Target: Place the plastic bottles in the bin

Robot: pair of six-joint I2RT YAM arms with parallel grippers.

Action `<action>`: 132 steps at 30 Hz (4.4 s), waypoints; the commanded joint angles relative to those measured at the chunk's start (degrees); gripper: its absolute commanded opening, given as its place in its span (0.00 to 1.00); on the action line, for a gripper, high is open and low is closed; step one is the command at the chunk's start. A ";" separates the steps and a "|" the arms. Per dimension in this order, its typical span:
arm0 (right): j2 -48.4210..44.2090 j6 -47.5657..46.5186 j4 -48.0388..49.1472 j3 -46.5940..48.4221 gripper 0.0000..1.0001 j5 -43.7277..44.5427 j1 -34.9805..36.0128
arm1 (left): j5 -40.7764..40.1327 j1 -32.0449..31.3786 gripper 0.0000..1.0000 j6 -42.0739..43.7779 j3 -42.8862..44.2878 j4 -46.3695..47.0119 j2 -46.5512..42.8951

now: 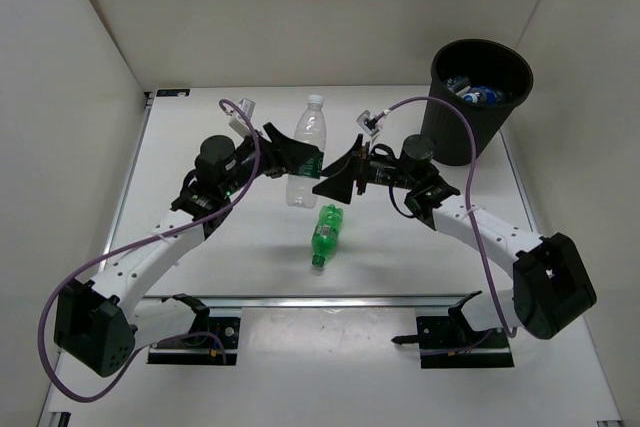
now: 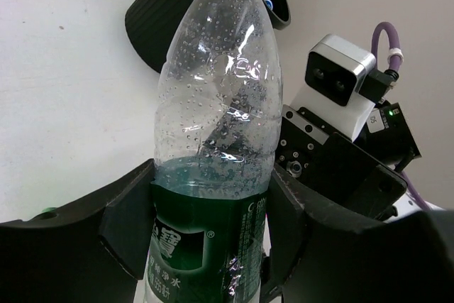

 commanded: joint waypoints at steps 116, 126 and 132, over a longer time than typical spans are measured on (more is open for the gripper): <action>23.27 -23.06 -34.00 52.90 0.99 18.44 -53.54 | -16.19 -6.98 0.99 29.17 31.80 -50.36 30.47; 15.99 -24.82 -36.02 52.12 0.99 17.48 -53.72 | -12.57 -10.67 0.99 30.83 29.70 -47.99 33.55; 5.26 -20.52 -33.31 40.99 1.00 12.03 -54.95 | -12.05 -12.87 0.97 32.77 29.70 -50.01 36.80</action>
